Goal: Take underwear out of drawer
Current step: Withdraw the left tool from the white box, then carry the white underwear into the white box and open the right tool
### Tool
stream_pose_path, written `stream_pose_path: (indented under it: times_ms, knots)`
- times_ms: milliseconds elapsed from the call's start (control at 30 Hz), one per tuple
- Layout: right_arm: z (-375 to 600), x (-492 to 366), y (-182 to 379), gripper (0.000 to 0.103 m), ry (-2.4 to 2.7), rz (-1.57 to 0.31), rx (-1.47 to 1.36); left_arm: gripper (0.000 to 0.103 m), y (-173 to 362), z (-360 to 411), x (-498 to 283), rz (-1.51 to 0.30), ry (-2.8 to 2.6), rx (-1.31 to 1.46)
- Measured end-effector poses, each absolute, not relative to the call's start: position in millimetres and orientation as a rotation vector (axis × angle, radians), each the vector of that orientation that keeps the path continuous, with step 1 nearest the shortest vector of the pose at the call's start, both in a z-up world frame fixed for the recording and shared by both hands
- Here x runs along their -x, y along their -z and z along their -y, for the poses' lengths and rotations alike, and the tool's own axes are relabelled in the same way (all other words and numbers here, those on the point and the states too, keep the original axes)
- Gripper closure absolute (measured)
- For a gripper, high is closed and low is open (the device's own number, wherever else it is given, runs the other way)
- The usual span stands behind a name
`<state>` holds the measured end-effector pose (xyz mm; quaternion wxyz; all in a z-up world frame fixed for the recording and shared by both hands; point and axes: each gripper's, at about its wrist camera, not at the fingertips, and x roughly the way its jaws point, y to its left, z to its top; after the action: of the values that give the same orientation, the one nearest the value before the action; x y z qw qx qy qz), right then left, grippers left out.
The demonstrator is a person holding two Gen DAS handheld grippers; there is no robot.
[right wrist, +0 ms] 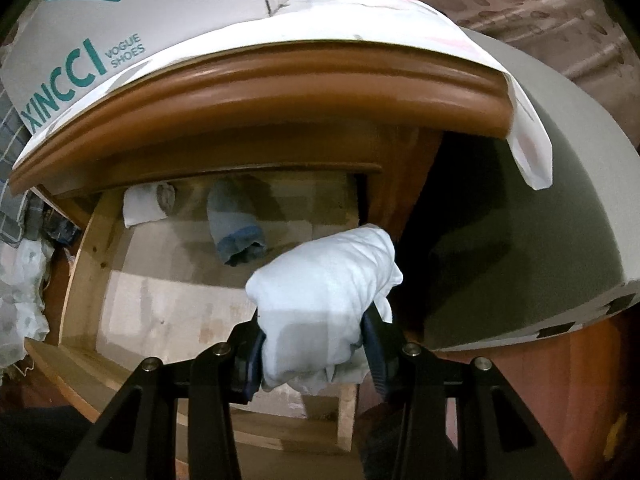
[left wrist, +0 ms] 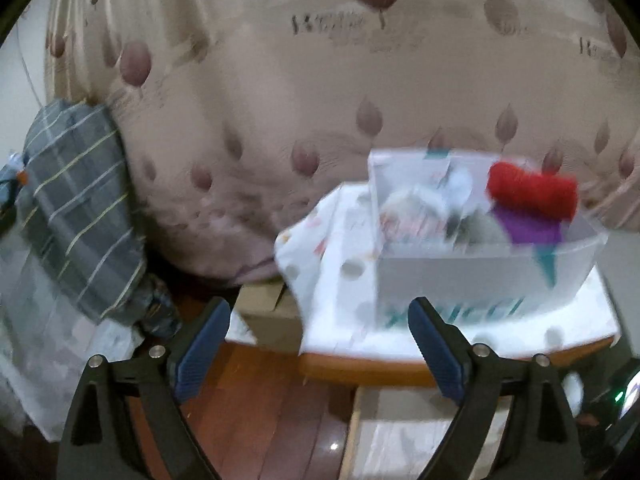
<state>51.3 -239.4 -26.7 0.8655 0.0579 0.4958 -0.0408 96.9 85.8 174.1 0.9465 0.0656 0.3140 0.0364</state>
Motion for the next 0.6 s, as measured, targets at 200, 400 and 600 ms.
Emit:
stream_pose_path:
  times_ms: [200, 400, 600]
  knots:
    - [235.1, -46.7, 23.6, 0.06, 0.078, -1.007, -0.108, 0.014, -106.1, -102.9, -92.3, -0.72, -0.197, -0.088]
    - [233.4, -41.8, 15.2, 0.06, 0.043, -0.976, -0.13, 0.014, -54.9, -127.0, -98.9, -0.788, -0.29, 0.016]
    - [223.0, -39.8, 0.2, 0.06, 0.062, -0.956, -0.09, 0.014, -33.1, -149.2, -104.1, -0.881, -0.323, 0.042]
